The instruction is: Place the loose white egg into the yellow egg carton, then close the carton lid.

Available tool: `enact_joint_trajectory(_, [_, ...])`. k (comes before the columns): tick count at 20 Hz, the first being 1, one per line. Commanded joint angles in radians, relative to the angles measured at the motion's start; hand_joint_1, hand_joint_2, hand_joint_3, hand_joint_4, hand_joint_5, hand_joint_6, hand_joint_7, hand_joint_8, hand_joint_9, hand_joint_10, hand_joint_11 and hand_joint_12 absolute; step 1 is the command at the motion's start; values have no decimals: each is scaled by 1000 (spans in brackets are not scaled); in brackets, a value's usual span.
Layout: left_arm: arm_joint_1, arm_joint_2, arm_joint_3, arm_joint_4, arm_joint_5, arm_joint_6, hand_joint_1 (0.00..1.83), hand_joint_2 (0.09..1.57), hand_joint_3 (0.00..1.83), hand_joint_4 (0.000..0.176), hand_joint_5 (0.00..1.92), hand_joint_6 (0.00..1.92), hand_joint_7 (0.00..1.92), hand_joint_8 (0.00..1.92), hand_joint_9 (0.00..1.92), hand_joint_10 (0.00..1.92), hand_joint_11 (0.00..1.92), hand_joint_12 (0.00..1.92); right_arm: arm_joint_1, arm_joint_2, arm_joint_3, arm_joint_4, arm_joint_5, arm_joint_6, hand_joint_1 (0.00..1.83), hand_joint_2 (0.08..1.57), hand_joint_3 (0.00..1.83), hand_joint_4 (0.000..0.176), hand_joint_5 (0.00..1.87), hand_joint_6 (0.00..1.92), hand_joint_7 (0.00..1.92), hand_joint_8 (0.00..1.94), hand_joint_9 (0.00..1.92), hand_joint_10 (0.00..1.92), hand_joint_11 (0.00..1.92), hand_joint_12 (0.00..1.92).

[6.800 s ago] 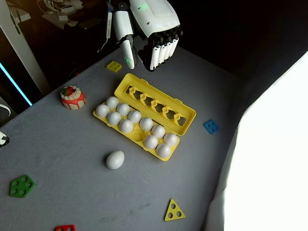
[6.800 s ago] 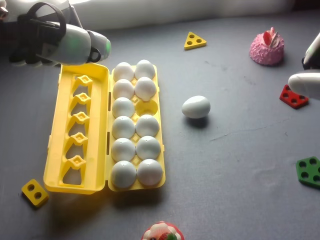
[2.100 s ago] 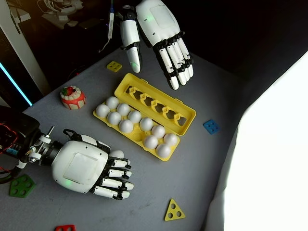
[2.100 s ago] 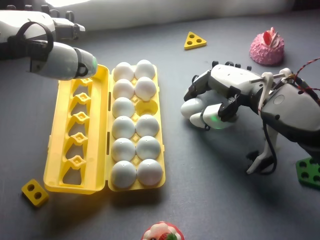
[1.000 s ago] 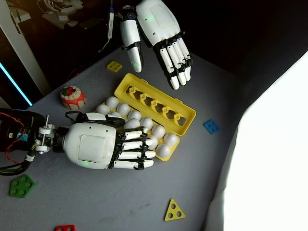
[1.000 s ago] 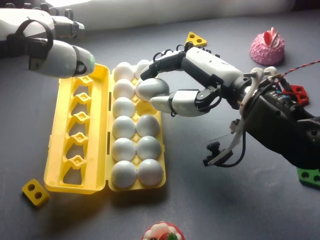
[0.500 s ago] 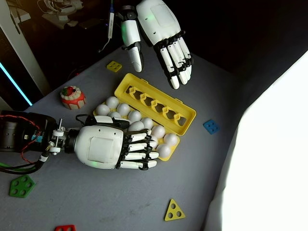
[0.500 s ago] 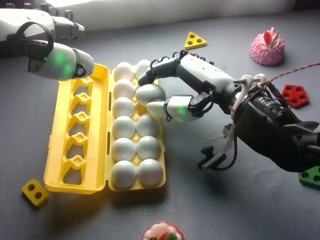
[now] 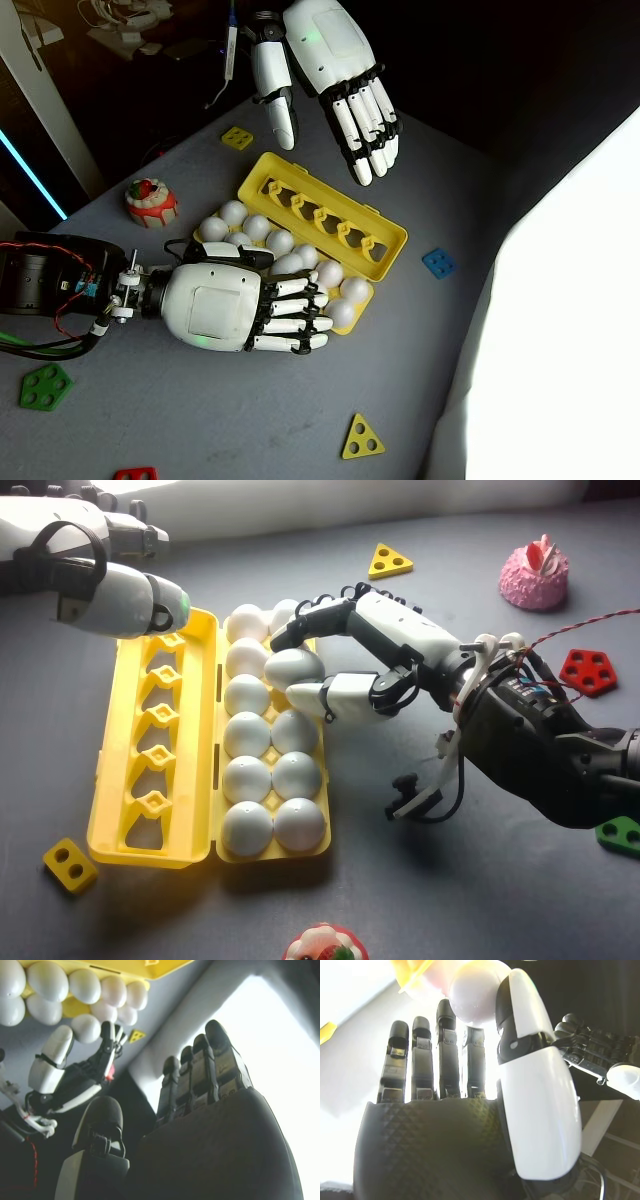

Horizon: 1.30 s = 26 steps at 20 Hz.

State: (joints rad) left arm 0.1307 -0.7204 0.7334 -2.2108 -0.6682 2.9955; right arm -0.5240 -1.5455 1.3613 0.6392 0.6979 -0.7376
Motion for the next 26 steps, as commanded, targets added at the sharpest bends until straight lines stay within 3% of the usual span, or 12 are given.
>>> enact_joint_trajectory(1, [-13, 2, 3, 51, 45, 2, 70, 1434, 1, 14, 95, 3, 55, 4, 76, 8, 0, 441, 3, 2, 2, -32, 111, 11, 1027, 1113, 0, 0, 670, 858, 466, 1, 236, 4, 0, 491])
enact_joint_trajectory(2, [-13, 2, 3, 51, 45, 2, 70, 1434, 1, 14, 95, 3, 55, 4, 76, 8, 0, 441, 3, 1, 2, -32, 113, 11, 1027, 1113, 0, 0, 670, 858, 466, 1, 236, 4, 0, 491])
enact_joint_trajectory(3, [-13, 2, 3, 51, 45, 2, 76, 1433, 0, 18, 91, 1, 52, 3, 84, 11, 0, 440, 3, 1, 2, -32, 114, 11, 1026, 1085, 0, 0, 699, 655, 471, 1, 248, 5, 0, 532])
enact_joint_trajectory(6, [-13, 2, 3, 51, 45, 2, 77, 1430, 0, 14, 106, 5, 50, 3, 89, 10, 0, 483, 2, -1, 2, -32, 120, 11, 981, 1106, 2, 0, 677, 455, 381, 0, 218, 0, 0, 475])
enact_joint_trajectory(7, [-13, 2, 3, 51, 45, 2, 30, 1431, 0, 19, 94, 5, 59, 2, 83, 5, 0, 404, 2, -1, 2, -32, 121, 11, 939, 1096, 0, 0, 634, 222, 353, 0, 222, 2, 0, 574])
enact_joint_trajectory(8, [-13, 2, 3, 51, 45, 2, 30, 1431, 0, 19, 94, 5, 59, 2, 83, 5, 0, 404, 2, -1, 2, -32, 121, 11, 939, 1096, 0, 0, 634, 222, 353, 0, 222, 2, 0, 574])
enact_joint_trajectory(11, [-13, 2, 3, 51, 45, 2, 44, 1434, 1, 11, 137, 17, 100, 9, 111, 13, 0, 476, 1, -1, 2, -32, 121, 11, 813, 1077, 0, 0, 399, 5, 316, 0, 234, 3, 0, 636])
enact_joint_trajectory(14, [-13, 2, 3, 51, 45, 2, 21, 1434, 1, 11, 104, 7, 61, 1, 84, 5, 0, 403, 0, -1, 2, -32, 121, 11, 769, 1051, 0, 0, 272, 0, 279, 1, 244, 5, 0, 684])
enact_joint_trajectory(18, [-13, 2, 3, 51, 45, 2, 155, 1415, 0, 5, 178, 23, 129, 12, 148, 21, 0, 620, 7, 6, 2, -39, 119, 9, 740, 1020, 0, 0, 191, 2, 269, 0, 273, 7, 0, 795])
enact_joint_trajectory(20, [-16, 2, 4, 46, 41, 2, 123, 1414, 0, 20, 80, 1, 48, 1, 79, 1, 0, 499, 14, 27, 1, -69, 105, 1, 716, 1015, 0, 0, 180, 3, 269, 2, 267, 5, 0, 816])
enact_joint_trajectory(24, [-38, 0, 37, -77, -41, -32, 153, 1410, 0, 9, 108, 15, 75, 9, 94, 17, 0, 556, 24, 149, -25, -107, 45, -30, 669, 1039, 5, 0, 187, 1, 241, 0, 234, 0, 0, 783])
enact_joint_trajectory(26, [-39, 0, 46, -78, -64, -78, 150, 1411, 0, 3, 128, 14, 78, 3, 92, 11, 0, 510, 29, 204, -56, -126, 35, -42, 626, 1050, 3, 0, 165, 0, 227, 1, 200, 0, 0, 823])
